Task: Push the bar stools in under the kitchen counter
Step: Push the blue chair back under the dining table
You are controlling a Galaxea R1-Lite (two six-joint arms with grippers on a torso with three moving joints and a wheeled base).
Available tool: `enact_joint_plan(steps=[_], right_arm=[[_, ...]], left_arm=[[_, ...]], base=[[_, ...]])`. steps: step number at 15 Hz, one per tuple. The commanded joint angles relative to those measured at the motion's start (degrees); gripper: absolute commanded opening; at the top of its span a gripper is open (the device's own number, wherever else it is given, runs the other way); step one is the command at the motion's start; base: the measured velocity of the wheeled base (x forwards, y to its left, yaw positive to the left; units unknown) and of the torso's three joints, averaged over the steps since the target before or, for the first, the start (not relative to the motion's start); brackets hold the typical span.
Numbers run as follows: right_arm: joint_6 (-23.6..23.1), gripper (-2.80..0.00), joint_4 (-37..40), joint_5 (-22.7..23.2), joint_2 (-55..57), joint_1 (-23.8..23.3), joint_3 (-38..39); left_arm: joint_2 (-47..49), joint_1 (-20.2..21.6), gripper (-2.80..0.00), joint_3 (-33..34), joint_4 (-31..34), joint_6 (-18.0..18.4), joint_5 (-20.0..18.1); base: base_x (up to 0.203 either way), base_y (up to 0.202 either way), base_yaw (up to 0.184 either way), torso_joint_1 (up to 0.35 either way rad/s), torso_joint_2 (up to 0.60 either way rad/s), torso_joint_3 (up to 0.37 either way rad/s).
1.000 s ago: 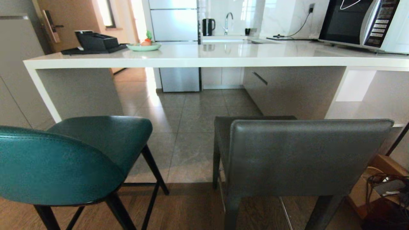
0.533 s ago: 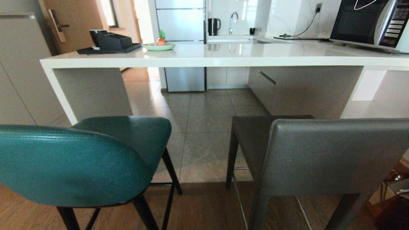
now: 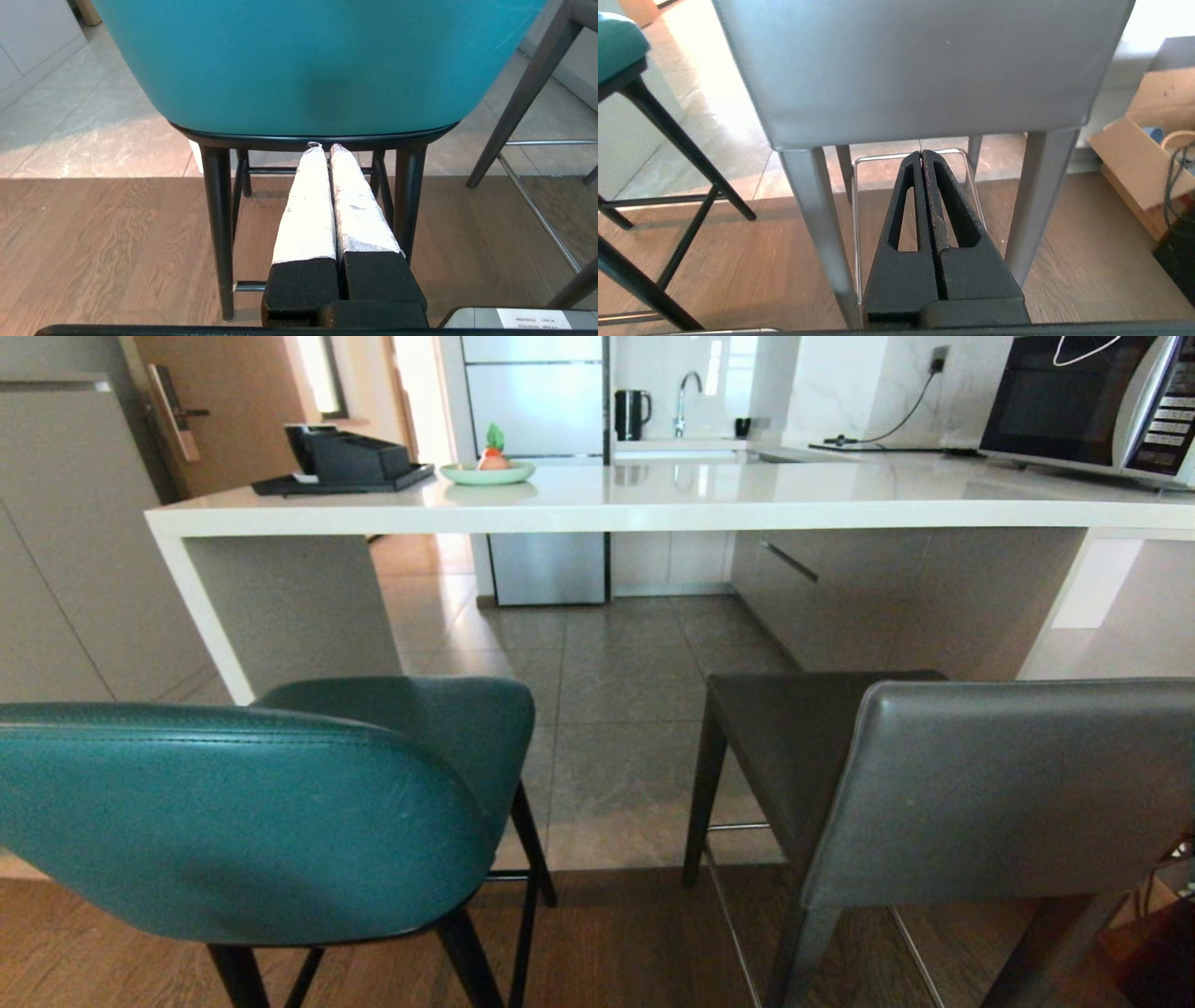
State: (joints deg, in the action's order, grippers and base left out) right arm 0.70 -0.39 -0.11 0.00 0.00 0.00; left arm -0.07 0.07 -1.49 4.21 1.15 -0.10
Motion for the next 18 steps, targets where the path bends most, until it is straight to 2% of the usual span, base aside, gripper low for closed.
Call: enact_joint_plan(steps=[1,14,18], right_arm=[[0.0,-2.8,0.03,0.02,0.09,0.0,0.26],[0.0,-2.8,0.03,-0.06,0.09,0.0,0.26],[0.0,-2.8,0.03,-0.04,0.09,0.0,0.21]], left_arm=[[0.07,0.01,-2.8,-0.01,0.01,0.0,0.01],[0.07,-0.07,-2.8,-0.01,0.01,0.0,0.01],[0.07,-0.07,-2.8,-0.01,0.01,0.0,0.01]], base=[[0.0,0.0,0.0,0.0,0.0,0.0],[0.0,0.0,0.0,0.0,0.0,0.0],[0.001,0.162,-0.002,0.005,0.0,0.0]])
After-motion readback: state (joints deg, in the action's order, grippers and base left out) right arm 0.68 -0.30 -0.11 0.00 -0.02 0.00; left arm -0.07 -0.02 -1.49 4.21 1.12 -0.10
